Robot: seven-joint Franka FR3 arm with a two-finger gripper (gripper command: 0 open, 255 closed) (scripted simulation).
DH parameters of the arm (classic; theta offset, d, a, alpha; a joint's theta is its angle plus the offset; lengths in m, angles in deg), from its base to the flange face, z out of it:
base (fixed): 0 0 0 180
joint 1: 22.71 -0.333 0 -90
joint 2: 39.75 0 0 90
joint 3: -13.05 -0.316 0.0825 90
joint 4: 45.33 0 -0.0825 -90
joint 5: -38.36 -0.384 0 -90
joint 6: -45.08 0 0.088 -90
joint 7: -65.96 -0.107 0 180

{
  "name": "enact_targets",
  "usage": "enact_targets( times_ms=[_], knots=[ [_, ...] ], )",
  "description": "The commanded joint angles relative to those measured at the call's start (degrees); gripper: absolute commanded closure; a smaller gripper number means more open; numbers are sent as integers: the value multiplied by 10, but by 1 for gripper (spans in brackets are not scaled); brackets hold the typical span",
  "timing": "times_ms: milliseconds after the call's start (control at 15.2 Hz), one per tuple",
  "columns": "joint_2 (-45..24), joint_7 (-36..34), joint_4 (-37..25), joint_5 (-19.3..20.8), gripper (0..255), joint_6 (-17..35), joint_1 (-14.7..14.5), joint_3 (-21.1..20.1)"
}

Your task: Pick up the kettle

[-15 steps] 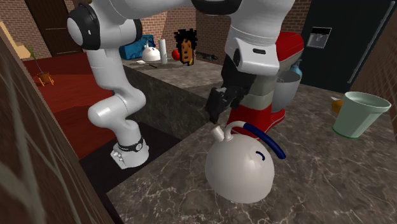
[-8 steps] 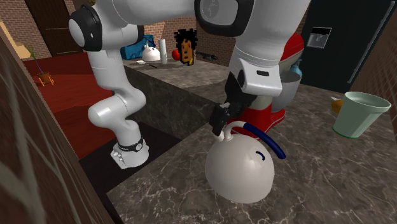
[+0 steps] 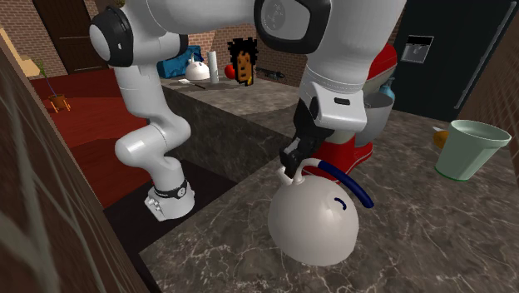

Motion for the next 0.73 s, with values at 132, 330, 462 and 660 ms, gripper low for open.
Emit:
enact_targets(
  times_ms=[132,330,462,660],
  knots=[
    [-1,0,0,0,255,0,0,0],
    [-2,-1,-18,0,255,-16,0,0],
    [-6,-2,-38,0,255,-32,0,0],
    [-13,-3,-70,0,255,-57,0,0]
  ],
)
